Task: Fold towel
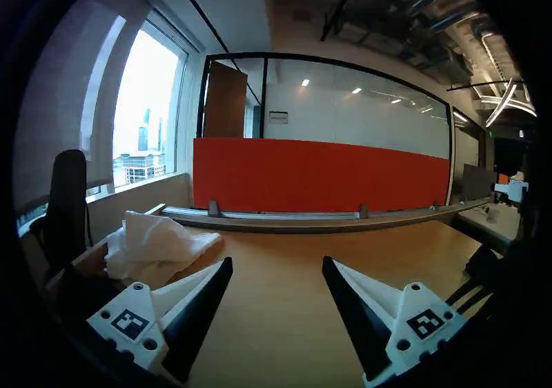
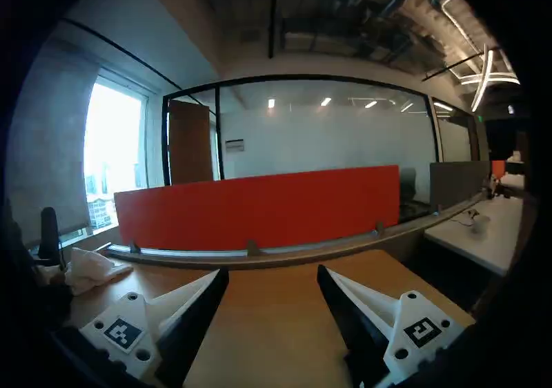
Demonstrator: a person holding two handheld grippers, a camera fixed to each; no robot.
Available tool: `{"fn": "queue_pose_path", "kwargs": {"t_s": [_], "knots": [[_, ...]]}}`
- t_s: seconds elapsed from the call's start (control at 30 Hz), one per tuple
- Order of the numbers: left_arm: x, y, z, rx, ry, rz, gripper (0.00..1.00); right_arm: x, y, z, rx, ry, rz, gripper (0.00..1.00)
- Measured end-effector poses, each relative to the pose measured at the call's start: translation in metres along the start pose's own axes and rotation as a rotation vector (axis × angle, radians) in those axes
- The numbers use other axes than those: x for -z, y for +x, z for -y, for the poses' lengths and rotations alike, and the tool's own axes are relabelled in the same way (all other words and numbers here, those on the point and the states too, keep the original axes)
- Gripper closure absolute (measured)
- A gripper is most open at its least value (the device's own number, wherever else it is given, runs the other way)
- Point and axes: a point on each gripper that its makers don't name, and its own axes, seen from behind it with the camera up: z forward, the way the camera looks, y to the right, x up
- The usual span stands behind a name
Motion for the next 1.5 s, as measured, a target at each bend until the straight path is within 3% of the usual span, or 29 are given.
{"fn": "queue_pose_path", "kwargs": {"t_s": [0.2,0.47,0.67,1.27,1.5], "knots": [[-0.005,-0.022,0.0,0.008,-0.003,-0.019,0.03,0.002,-0.015,0.009,0.033,0.001,0.001,0.01],[-0.007,-0.048,0.003,-0.015,-0.002,-0.042,0.03,0.001,-0.033,0.017,0.023,0.001,0.01,0.01],[-0.009,-0.058,0.005,-0.032,0.006,-0.072,0.03,0.002,-0.037,0.013,0.034,-0.015,-0.004,0.01],[-0.017,-0.091,0.015,-0.008,0.019,-0.114,0.03,0.005,-0.043,-0.001,0.033,-0.049,-0.038,0.01],[-0.017,-0.096,0.015,-0.042,0.024,-0.12,0.04,0.003,-0.05,-0.004,0.045,-0.057,-0.036,0.01]]}}
